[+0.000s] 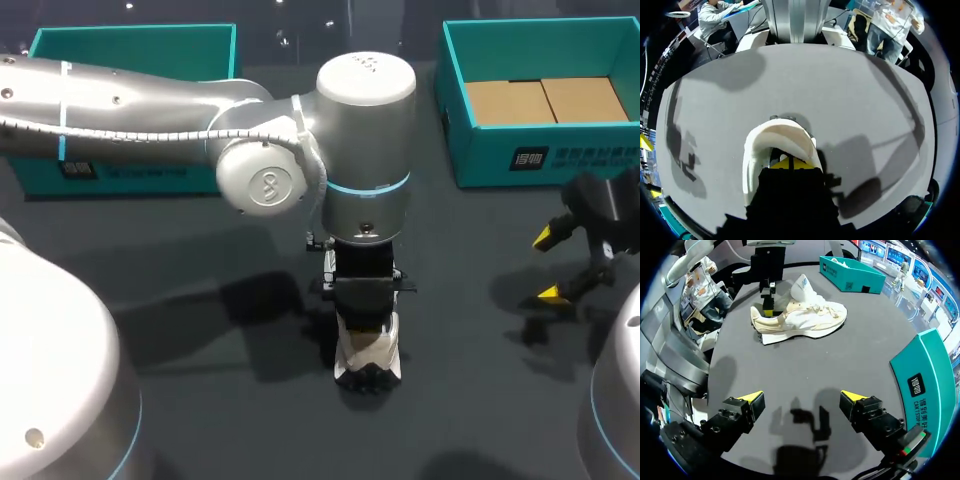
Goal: Take the shoe out of the shoebox, open the shoe tongue, remove and reinsert the insole, then place the shoe into the shoebox
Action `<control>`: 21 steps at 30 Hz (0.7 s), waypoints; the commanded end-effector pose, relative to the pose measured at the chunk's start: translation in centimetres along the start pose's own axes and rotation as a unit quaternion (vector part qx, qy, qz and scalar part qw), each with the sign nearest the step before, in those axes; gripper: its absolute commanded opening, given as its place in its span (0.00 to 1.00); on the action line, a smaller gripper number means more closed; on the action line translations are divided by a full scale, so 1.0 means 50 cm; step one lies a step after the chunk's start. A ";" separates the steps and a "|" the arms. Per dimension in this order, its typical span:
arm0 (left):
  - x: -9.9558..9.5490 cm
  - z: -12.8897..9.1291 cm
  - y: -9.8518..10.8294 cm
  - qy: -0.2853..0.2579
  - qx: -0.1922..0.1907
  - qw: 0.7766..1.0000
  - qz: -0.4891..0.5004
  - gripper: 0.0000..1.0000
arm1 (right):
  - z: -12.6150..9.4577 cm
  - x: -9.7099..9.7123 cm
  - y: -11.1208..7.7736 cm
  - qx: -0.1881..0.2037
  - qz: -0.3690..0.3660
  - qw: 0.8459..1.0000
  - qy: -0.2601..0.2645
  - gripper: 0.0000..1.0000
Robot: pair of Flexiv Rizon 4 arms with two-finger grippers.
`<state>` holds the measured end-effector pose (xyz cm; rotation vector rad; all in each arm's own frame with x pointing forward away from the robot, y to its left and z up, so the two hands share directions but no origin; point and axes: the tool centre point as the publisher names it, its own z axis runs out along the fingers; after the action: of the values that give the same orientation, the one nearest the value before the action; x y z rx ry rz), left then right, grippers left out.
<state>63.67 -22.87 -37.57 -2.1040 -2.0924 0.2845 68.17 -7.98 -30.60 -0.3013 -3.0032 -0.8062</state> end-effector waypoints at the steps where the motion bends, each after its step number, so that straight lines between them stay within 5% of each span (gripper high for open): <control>1: -0.021 0.052 0.020 0.012 -0.005 1.000 -0.007 0.00 | 0.000 0.003 0.001 0.001 0.000 1.000 -0.001 1.00; 6: -0.011 0.051 0.033 0.003 -0.031 0.999 -0.024 0.00 | 0.000 0.003 0.001 0.001 0.000 1.000 -0.001 1.00; 21: 0.002 -0.088 0.038 -0.047 -0.154 0.985 -0.058 0.00 | 0.000 0.003 0.001 0.001 0.000 1.000 -0.001 1.00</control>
<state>66.87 -23.77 -35.39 -2.1380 -2.3904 0.0960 68.16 -7.98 -30.59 -0.3012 -3.0032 -0.8062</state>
